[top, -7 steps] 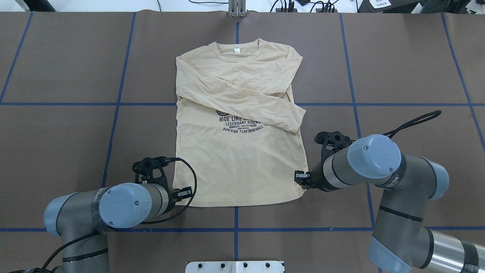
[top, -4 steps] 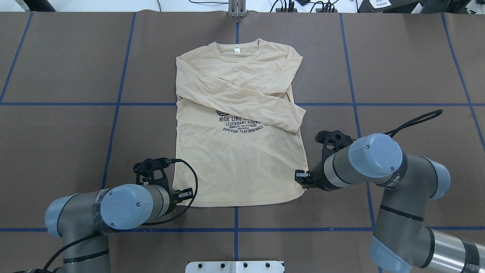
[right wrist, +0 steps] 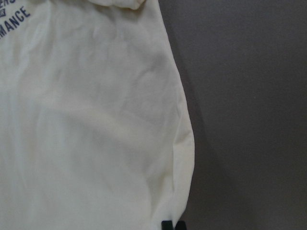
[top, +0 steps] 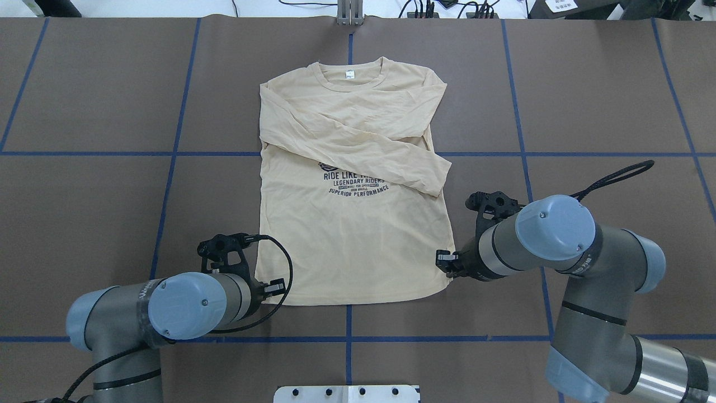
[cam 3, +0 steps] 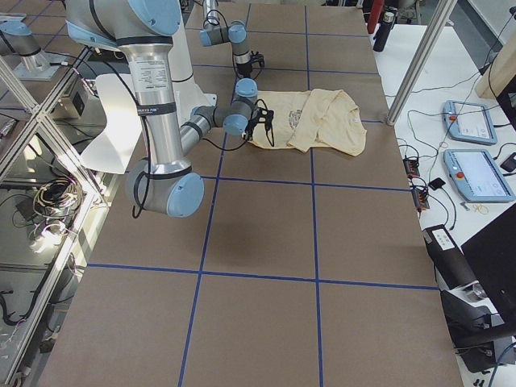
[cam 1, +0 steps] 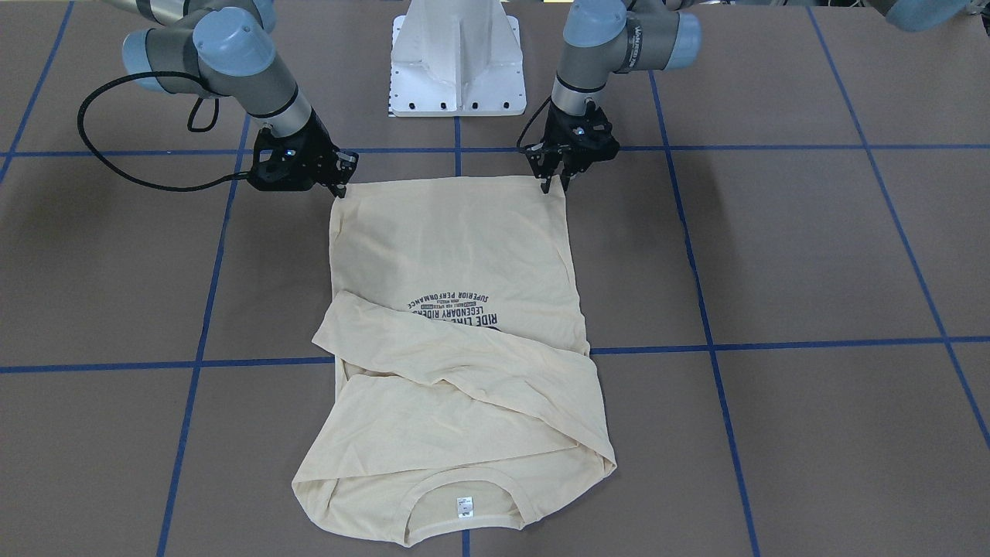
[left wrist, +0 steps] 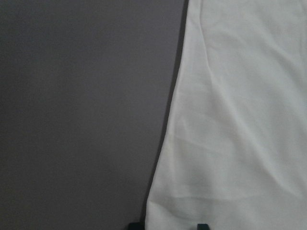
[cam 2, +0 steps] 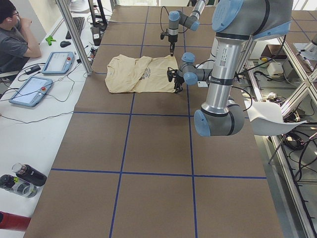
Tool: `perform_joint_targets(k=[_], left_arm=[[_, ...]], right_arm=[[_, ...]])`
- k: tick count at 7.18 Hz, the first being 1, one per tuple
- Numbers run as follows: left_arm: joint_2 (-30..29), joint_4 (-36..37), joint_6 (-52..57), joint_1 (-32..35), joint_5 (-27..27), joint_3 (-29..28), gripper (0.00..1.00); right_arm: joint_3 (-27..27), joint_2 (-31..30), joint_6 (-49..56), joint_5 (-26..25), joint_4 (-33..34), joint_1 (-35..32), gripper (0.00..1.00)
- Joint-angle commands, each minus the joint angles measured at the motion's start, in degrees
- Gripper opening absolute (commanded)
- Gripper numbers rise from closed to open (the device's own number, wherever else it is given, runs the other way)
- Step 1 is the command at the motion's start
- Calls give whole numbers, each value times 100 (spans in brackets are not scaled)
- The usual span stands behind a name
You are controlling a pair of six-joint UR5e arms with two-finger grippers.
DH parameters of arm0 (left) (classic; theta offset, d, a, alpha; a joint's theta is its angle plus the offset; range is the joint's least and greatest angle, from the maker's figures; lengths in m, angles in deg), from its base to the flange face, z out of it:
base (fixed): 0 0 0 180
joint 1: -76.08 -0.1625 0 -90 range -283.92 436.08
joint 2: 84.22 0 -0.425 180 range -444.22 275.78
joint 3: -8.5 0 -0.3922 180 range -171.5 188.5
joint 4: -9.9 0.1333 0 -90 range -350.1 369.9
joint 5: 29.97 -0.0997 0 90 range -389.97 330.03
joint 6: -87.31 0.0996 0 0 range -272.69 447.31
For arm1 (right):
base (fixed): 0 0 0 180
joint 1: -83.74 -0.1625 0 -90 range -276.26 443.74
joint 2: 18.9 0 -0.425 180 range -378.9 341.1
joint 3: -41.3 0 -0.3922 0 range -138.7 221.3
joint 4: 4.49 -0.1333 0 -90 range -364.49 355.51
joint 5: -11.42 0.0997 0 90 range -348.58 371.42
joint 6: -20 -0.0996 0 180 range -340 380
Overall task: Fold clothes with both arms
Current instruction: 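Close both grippers on the two hem corners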
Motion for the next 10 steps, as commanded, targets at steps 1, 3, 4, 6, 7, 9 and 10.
perform_joint_targets(k=[1, 3, 4, 6, 7, 9, 10], left_arm=[[-26, 163, 9, 13, 30, 180, 0], [-35, 164, 9, 47, 56, 180, 0], [-35, 164, 27, 65, 56, 206, 0], [61, 224, 220, 109, 91, 513, 0], [71, 295, 229, 101, 231, 610, 0], [62, 304, 220, 22, 311, 707, 0], [45, 313, 220, -13, 424, 734, 0]], right_arm=[[0, 0, 0, 9, 0, 2, 0], [-9, 0, 35, 71, 0, -16, 0], [-53, -18, 35, 149, 0, -25, 0], [-271, -113, -17, 343, 35, -42, 0], [-482, -254, -26, 413, 53, -33, 0], [-720, -492, -297, 1018, 62, -42, 0], [-764, -588, -377, 1116, 44, 27, 0]])
